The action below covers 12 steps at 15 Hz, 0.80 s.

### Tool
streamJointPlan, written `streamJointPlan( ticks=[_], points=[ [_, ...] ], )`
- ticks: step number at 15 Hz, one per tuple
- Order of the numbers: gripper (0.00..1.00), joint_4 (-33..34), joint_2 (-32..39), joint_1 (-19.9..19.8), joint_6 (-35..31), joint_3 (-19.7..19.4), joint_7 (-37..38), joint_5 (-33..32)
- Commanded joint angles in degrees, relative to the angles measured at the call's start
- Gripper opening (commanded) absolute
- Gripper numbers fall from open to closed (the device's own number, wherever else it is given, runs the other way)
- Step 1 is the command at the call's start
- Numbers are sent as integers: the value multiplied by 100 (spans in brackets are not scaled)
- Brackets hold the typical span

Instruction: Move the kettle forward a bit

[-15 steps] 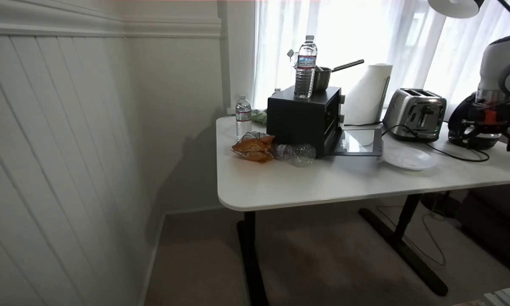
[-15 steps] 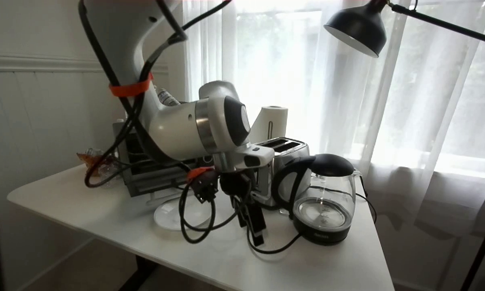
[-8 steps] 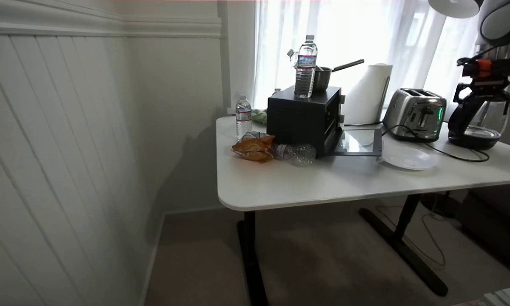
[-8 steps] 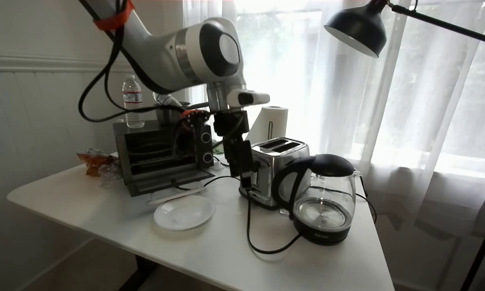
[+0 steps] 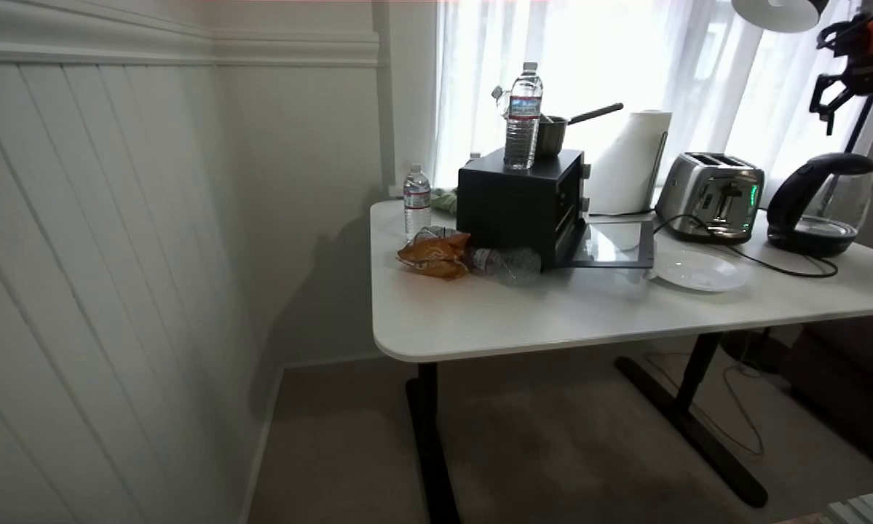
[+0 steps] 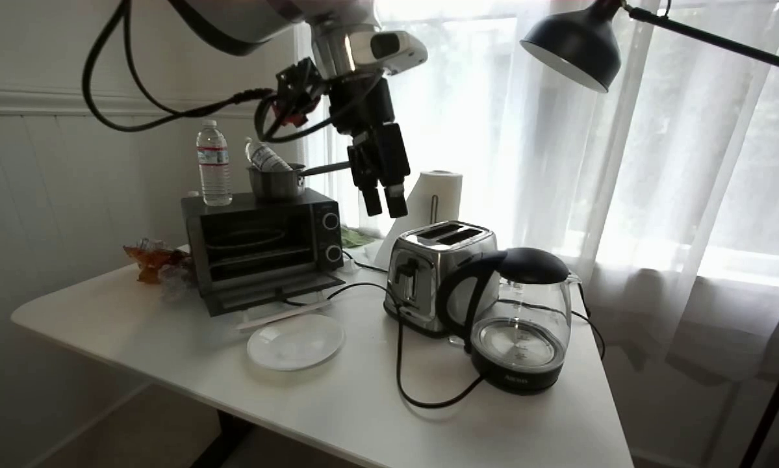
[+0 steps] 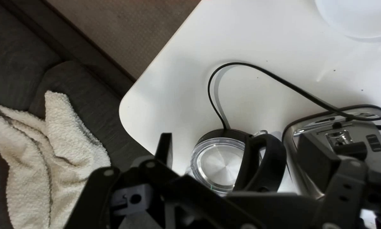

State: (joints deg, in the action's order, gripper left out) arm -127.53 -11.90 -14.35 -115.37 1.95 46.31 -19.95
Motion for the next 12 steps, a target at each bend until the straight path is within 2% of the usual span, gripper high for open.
streamJointPlan(
  ticks=[1, 5, 6, 8, 12],
  points=[
    [100, -540, -869, 319, -153, -223, -659, 9],
    [100, -997, -1702, 556, -157, -385, -1974, 435],
    [100, -543, -1106, 368, -65, -174, -1371, 181],
    [100, -611, -1269, 358, -56, -166, -1457, 209],
    [100, -594, -1126, 366, -60, -172, -1432, 201]
  ],
)
